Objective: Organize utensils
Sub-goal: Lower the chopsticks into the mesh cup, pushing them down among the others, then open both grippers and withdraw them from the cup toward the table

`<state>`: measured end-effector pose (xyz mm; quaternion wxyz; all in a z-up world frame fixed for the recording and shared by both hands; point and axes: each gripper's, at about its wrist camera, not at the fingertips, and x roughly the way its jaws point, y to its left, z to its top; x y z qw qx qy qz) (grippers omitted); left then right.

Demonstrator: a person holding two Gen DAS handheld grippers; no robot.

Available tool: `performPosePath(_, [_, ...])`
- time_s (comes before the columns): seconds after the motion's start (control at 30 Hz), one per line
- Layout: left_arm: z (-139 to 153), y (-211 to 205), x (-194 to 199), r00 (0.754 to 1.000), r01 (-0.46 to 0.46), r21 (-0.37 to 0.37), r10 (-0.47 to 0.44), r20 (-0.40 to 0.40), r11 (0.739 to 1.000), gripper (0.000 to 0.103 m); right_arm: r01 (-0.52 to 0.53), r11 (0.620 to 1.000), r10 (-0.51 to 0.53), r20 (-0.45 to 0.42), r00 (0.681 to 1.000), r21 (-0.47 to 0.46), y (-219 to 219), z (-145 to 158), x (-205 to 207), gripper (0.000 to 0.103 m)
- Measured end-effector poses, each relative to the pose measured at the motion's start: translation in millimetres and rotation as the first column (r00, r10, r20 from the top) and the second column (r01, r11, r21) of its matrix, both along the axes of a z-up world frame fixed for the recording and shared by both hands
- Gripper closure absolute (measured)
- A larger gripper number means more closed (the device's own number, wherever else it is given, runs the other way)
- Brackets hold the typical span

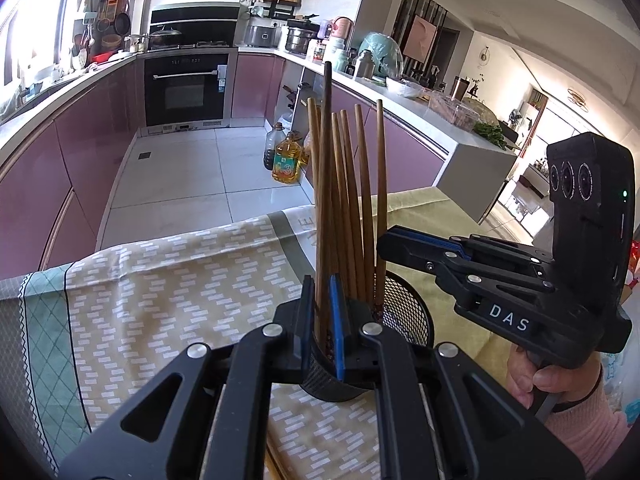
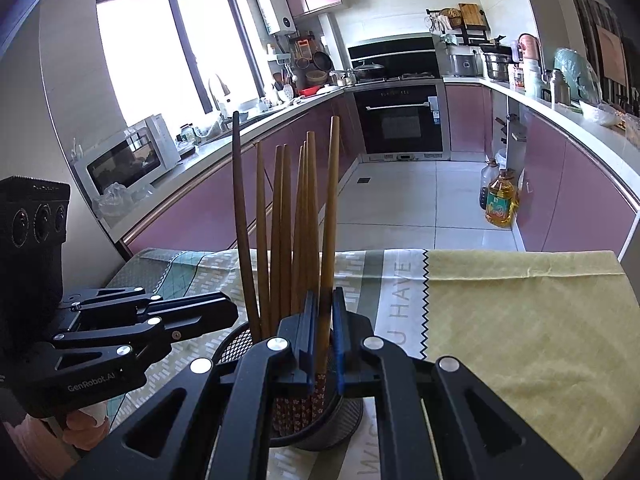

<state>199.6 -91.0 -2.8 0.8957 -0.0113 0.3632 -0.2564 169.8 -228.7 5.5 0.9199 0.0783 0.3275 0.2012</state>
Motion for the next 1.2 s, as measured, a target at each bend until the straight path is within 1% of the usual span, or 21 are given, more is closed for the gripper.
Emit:
performPosePath(0.2, [0, 7, -6, 1.0, -0.017, -0.016, 0.017, 0.017, 1.0, 0.095, 0.001, 1.0, -0.001, 0.005, 1.0, 0.0, 0, 0, -2, 0.095])
performPosePath(0.23, [1, 9, -8, 0.999, -0.025, -0.018, 0.025, 0.025, 1.0, 0.095, 0.001, 1.0, -0.001, 0.006, 1.0, 0.003, -1, 0, -3, 0.092])
performPosePath(0.27, [2, 12, -11, 0.999, -0.032, -0.021, 0.033, 0.035, 0.999, 0.093, 0.004, 1.0, -0.004, 0.009, 1.0, 0.004, -1, 1, -5, 0.087])
performPosePath(0.3, [4, 16, -14, 0.998, -0.037, -0.03, 0.038, 0.045, 0.999, 0.088, 0.006, 1.0, -0.006, 0.013, 1.0, 0.007, -2, 1, -6, 0.086])
performPosePath(0.33, [5, 20, -18, 0.997, -0.043, -0.036, 0.045, 0.056, 0.998, 0.082, 0.008, 1.0, -0.008, 0.017, 1.0, 0.013, -3, 2, -9, 0.085])
performPosePath(0.43, [10, 31, -34, 0.991, -0.068, -0.029, 0.07, 0.113, 0.997, 0.071, 0.001, 0.999, -0.002, 0.042, 0.999, 0.032, -5, 9, -21, 0.085])
performPosePath(0.47, [11, 36, -40, 0.989, -0.074, -0.027, 0.077, 0.127, 0.997, 0.069, -0.006, 0.999, 0.004, 0.054, 0.999, 0.038, -5, 12, -27, 0.083])
performPosePath(0.5, [10, 40, -45, 0.988, -0.072, -0.026, 0.075, 0.135, 0.997, 0.065, -0.013, 0.999, 0.011, 0.066, 0.998, 0.043, -6, 14, -33, 0.081])
performPosePath(0.57, [8, 47, -53, 0.986, -0.082, -0.01, 0.083, 0.141, 0.997, 0.063, -0.04, 0.998, 0.036, 0.095, 0.995, 0.047, -6, 20, -47, 0.075])
performPosePath(0.6, [6, 50, -56, 0.986, -0.086, -0.002, 0.085, 0.142, 0.996, 0.062, -0.054, 0.997, 0.049, 0.109, 0.993, 0.047, -6, 23, -54, 0.074])
performPosePath(0.63, [2, 52, -60, 0.988, -0.083, 0.008, 0.081, 0.134, 0.997, 0.06, -0.071, 0.996, 0.065, 0.123, 0.99, 0.047, -5, 25, -62, 0.071])
performPosePath(0.73, [-16, 57, -70, 0.99, -0.088, 0.06, 0.081, 0.111, 0.994, 0.06, -0.121, 0.992, 0.113, 0.148, 0.983, 0.043, -1, 27, -82, 0.065])
performPosePath(0.8, [-31, 61, -75, 0.994, -0.085, 0.082, 0.079, 0.073, 0.993, 0.06, -0.159, 0.987, 0.153, 0.154, 0.976, 0.028, 5, 26, -94, 0.063])
performPosePath(0.87, [-47, 63, -80, 0.996, -0.082, 0.113, 0.078, 0.043, 0.99, 0.06, -0.185, 0.982, 0.18, 0.149, 0.972, 0.022, 11, 21, -103, 0.058])
performPosePath(0.97, [-69, 65, -85, 0.997, -0.075, 0.146, 0.077, -0.013, 0.986, 0.06, -0.205, 0.979, 0.201, 0.111, 0.973, 0.023, 18, 6, -106, 0.058])
performPosePath(1.1, [-89, 65, -91, 0.995, -0.07, 0.176, 0.081, -0.055, 0.982, 0.06, -0.209, 0.977, 0.208, 0.029, 0.978, 0.037, 26, -21, -100, 0.058])
performPosePath(1.2, [-95, 67, -94, 0.994, -0.068, 0.162, 0.081, -0.077, 0.984, 0.06, -0.207, 0.977, 0.208, -0.025, 0.978, 0.043, 32, -39, -97, 0.058])
